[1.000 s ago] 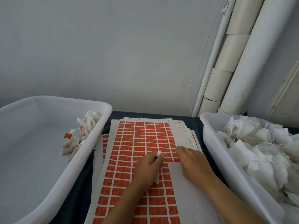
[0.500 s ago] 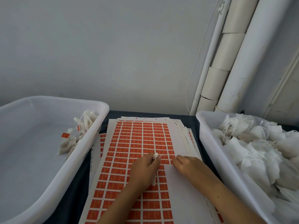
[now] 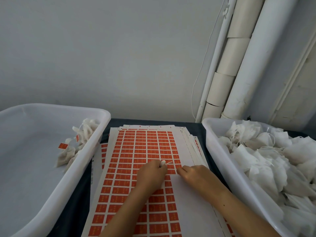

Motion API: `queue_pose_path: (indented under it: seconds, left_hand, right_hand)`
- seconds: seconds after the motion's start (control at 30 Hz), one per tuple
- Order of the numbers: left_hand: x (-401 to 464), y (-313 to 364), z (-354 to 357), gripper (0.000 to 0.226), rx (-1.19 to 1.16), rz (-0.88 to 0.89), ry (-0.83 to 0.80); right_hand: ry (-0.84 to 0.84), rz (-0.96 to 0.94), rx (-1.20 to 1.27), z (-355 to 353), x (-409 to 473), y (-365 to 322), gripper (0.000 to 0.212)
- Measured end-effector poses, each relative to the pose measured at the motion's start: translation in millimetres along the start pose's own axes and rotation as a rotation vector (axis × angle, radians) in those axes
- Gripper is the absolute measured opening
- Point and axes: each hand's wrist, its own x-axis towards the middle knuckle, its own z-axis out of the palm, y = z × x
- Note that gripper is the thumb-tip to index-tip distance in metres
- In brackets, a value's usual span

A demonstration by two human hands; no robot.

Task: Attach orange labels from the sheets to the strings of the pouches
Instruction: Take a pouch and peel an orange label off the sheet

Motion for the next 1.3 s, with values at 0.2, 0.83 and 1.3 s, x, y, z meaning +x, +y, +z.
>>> queue_pose_path:
  seconds: [0.2,0.83,1.3]
  left_hand:
    - [3.1,5.4,-0.9,0.037,0.019,-0.029,0.011]
    - [0.3,2.5,3.7,0.038,0.028,0.020,0.130]
    - [-4.2,-2.6,4.2,0.036,-0.070,0.011,0.157]
  right_hand:
    - [0.097,0.002,0.031,2.7,3.8,7.9,0.047]
    - [0.356,0.642,0.766,12.5,29.2,-21.4,0.012]
    - [0.328,0.620,1.037,7.2,30.3,-13.0,0.021]
